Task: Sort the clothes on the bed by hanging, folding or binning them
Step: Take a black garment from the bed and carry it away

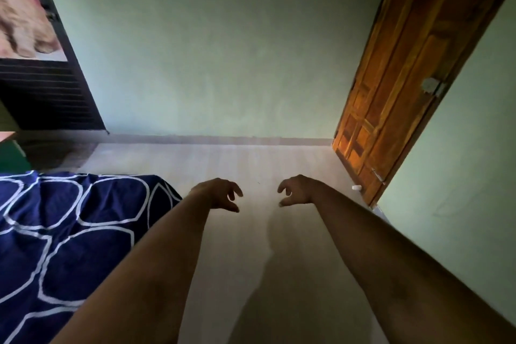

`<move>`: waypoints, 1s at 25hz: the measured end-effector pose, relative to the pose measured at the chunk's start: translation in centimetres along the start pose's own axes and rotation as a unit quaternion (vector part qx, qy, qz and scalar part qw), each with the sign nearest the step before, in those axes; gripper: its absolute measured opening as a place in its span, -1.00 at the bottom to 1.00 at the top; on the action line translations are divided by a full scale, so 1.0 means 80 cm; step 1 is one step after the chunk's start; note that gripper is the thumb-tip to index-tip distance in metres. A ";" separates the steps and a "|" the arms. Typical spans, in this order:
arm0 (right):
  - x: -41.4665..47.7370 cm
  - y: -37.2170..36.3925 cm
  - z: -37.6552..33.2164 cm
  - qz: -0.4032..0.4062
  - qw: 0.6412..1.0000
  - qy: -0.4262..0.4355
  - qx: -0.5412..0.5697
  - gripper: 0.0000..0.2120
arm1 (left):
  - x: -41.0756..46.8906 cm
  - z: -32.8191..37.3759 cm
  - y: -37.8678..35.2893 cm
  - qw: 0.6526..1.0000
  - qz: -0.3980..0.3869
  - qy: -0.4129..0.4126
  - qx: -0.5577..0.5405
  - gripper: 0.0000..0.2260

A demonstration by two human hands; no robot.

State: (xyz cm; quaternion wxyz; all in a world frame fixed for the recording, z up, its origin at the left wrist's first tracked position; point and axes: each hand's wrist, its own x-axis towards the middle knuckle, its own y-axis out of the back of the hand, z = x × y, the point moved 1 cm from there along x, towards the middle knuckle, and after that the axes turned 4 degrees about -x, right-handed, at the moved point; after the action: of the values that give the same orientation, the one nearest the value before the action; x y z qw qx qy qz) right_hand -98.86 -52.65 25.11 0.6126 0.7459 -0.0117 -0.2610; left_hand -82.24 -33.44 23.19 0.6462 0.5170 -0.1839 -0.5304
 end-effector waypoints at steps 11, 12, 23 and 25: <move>0.276 0.094 0.055 -0.012 0.998 0.062 -0.027 -0.48 | 0.216 -0.097 0.113 0.993 0.031 0.061 -0.097 -0.54; 0.308 0.106 0.053 -0.014 0.997 0.069 -0.033 -0.48 | 0.237 -0.120 0.124 0.992 0.024 0.074 -0.096 -0.55; 0.665 0.259 0.043 0.004 0.997 0.061 -0.056 -0.52 | 0.483 -0.337 0.327 0.987 0.052 0.114 -0.101 -0.55; 0.718 0.279 0.042 0.011 0.996 0.071 -0.058 -0.53 | 0.519 -0.369 0.347 0.986 0.051 0.129 -0.096 -0.54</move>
State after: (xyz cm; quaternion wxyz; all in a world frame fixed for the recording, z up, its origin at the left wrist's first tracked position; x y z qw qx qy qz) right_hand -43.90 -80.59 23.74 0.6572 0.7256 0.0387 -0.2005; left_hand -29.92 -58.56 22.53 0.7374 0.5066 -0.0737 -0.4406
